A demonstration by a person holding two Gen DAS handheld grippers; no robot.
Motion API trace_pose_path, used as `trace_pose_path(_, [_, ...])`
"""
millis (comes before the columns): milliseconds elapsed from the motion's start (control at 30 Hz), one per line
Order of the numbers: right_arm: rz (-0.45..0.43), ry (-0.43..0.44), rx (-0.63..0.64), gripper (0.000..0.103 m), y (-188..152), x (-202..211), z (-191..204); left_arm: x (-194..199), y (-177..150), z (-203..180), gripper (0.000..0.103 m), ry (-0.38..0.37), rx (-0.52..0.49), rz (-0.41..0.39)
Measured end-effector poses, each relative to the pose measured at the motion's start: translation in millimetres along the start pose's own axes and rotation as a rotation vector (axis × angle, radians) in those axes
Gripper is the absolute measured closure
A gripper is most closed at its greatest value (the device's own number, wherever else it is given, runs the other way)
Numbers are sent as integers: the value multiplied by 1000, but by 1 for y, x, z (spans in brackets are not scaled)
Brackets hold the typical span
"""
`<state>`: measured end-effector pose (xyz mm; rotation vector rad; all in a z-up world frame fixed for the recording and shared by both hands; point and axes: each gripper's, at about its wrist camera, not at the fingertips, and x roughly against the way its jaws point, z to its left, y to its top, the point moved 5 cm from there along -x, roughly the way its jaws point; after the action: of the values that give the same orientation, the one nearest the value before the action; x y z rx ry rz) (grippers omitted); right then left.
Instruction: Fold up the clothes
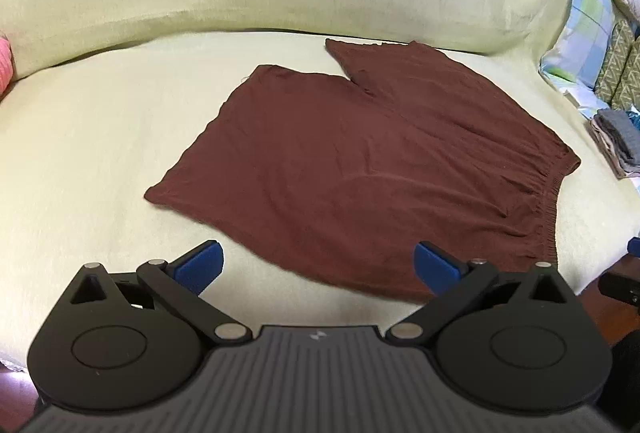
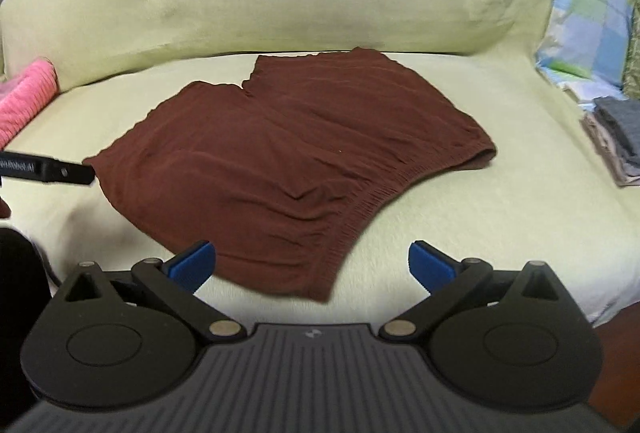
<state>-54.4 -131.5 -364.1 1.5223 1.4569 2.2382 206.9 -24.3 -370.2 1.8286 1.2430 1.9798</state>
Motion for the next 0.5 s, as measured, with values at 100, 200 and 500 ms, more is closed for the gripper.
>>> trace_pose_path(100, [2, 22, 8, 2, 0, -10, -6, -7, 1, -11, 1, 10, -11, -3])
trace_pose_path(200, [17, 26, 13, 2, 7, -16, -11, -13, 5, -25, 1, -8, 17, 25])
trace_pose_path(500, [82, 44, 57, 2, 32, 4, -20, 8, -1, -48, 1, -25, 91, 53])
